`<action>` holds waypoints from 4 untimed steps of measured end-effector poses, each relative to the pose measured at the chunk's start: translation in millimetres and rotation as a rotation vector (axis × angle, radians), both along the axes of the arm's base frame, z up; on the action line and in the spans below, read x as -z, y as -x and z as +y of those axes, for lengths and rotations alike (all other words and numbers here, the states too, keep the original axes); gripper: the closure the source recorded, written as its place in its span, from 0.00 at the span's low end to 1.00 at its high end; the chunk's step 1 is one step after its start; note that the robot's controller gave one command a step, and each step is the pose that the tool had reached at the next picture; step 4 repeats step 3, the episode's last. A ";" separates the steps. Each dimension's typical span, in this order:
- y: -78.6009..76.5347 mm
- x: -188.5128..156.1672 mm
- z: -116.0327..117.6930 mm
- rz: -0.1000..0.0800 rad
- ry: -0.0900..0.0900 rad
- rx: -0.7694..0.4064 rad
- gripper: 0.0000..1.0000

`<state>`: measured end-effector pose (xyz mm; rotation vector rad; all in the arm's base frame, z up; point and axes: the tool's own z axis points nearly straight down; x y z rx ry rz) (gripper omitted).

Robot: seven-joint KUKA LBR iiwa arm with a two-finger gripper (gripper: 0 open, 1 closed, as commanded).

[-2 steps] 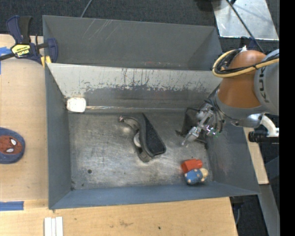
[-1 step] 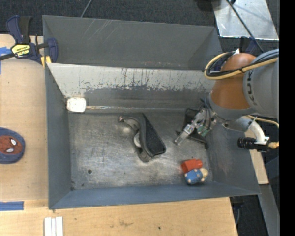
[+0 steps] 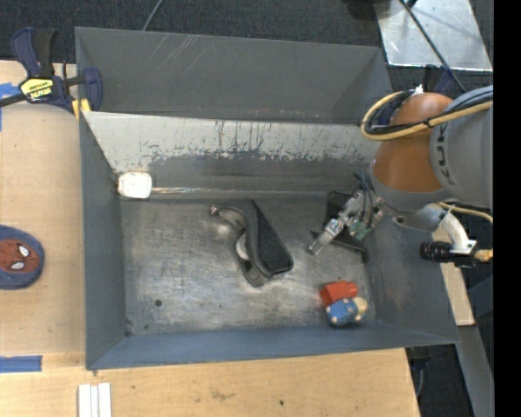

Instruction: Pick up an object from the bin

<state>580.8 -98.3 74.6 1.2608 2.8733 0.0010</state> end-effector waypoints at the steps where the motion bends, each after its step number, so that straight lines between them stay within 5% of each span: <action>1: -3.8 -4.0 -3.3 -0.014 0.007 0.002 1.00; 3: -8.2 -106.6 -5.9 -0.005 0.001 -0.003 1.00; 4: -8.2 -106.6 -5.9 -0.005 0.001 -0.003 1.00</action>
Offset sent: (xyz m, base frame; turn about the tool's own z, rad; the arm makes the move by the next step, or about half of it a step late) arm 0.0000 0.0000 0.0000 0.0000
